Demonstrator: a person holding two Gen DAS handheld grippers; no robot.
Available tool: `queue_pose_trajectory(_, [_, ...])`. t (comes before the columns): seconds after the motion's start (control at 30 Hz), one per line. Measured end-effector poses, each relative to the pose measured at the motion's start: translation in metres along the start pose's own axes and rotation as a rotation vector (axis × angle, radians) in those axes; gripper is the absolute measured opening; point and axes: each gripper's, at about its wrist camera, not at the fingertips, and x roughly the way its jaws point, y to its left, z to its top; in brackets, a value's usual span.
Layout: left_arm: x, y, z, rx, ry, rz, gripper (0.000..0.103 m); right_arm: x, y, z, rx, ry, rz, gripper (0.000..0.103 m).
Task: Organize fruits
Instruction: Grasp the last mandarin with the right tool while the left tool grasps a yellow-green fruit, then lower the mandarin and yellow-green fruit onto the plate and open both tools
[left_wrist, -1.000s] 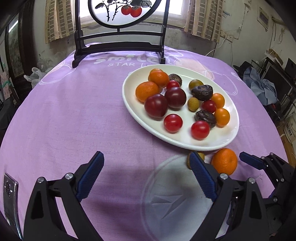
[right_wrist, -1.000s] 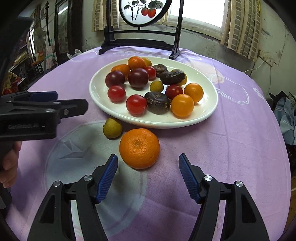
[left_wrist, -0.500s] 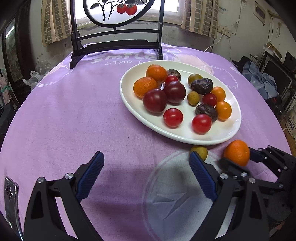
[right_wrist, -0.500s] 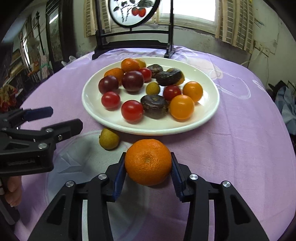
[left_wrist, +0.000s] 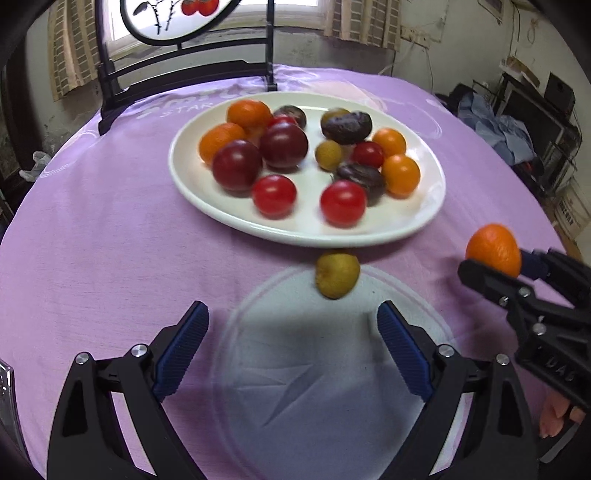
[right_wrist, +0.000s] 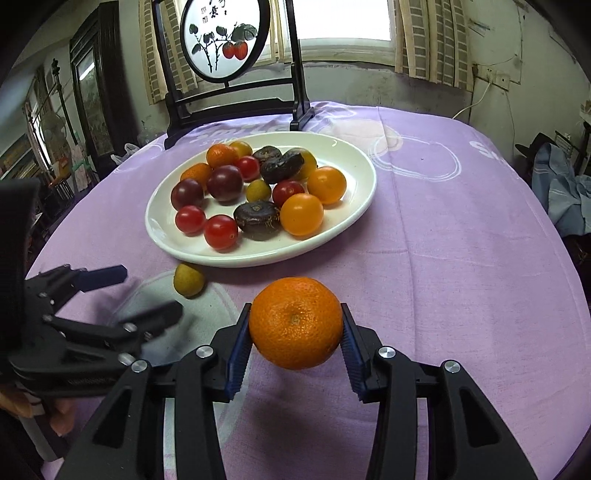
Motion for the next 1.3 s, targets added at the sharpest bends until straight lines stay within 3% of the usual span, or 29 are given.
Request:
queue_pose_trajectory(0.33, [0.016,-0.016,0.014,0.011,0.028,0.033,0.057,-0.014,0.006,0.000,-0.027,-0.031,0.014,0.045])
queue_pose_trajectory(0.5, [0.015,-0.020,0.020,0.022,0.022,-0.010,0.026,-0.013,0.006,-0.001,-0.028,-0.026,0.011,0.045])
queue_pose_trajectory(0.67, [0.001,-0.018,0.016,0.026,0.023,-0.029,0.025,-0.013,0.007,-0.002,-0.033,-0.028,0.011,0.045])
queue_pose_trajectory(0.9, [-0.037,-0.012,0.021,0.049,-0.045,-0.060,0.025,-0.018,0.007,0.001,-0.010,-0.059,0.036,0.045])
queue_pose_trajectory(1.1, [-0.048,0.001,0.052,0.033,-0.103,-0.019,0.025,-0.019,0.013,0.024,-0.018,-0.069,0.050,0.045])
queue_pose_trajectory(1.3, [-0.034,0.018,0.091,-0.014,-0.120,0.032,0.025,-0.003,0.026,0.064,-0.093,-0.090,0.033,0.045])
